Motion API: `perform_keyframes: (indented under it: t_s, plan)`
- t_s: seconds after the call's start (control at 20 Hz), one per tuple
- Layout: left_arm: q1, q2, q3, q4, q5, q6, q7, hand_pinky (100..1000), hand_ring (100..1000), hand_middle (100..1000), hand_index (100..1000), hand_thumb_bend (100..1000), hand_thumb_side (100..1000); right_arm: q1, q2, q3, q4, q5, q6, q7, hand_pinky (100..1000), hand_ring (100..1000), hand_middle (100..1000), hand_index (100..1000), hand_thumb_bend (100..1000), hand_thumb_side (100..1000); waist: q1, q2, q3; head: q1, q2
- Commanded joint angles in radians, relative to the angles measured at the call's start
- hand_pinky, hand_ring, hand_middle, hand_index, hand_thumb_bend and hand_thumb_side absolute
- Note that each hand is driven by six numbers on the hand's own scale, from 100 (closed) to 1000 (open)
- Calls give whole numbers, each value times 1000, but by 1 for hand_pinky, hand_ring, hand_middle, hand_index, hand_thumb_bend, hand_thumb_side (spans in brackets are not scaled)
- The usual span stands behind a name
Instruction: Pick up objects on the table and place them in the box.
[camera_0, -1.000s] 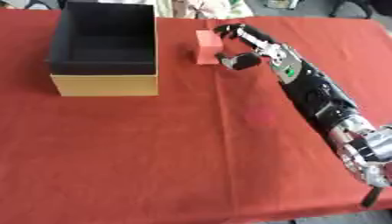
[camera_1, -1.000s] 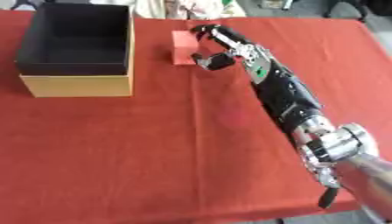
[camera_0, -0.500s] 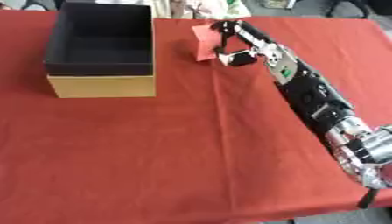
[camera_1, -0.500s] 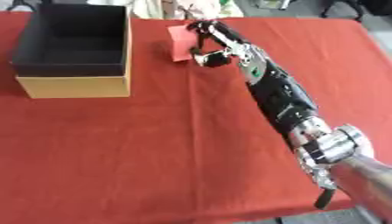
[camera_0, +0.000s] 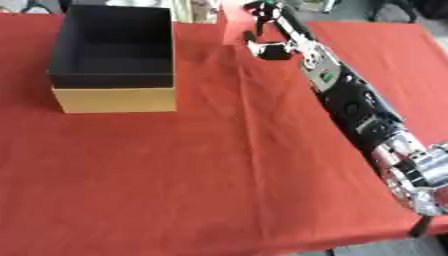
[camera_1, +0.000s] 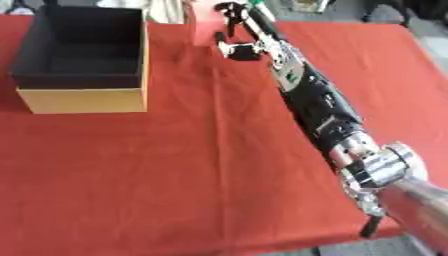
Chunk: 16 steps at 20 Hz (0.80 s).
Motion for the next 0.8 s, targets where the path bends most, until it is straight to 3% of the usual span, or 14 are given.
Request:
perform_keyframes:
  t_s: [0.05,0.4,0.8]
  plan:
    - [-5,10,4,-15,7,1,-1,885,999,912,914,100,402,-32,-38,14,-82,-50,-4,24,769,817,364,564,100,100,2,-25,5,2,-8]
    - [-8,7,-6,-12,9,2,-12,885,999,911,913,100,401,-74,-5,48,-146,-99,-2,117,776,817,366,567,100,100,0,-32,34,-14,-4]
    - [-26,-7,-23,-10,15,4,-32,884,999,911,913,100,400,-95,54,68,-110,-53,-11,197,786,831,376,586,100,100,-2,-27,87,-42,-17]
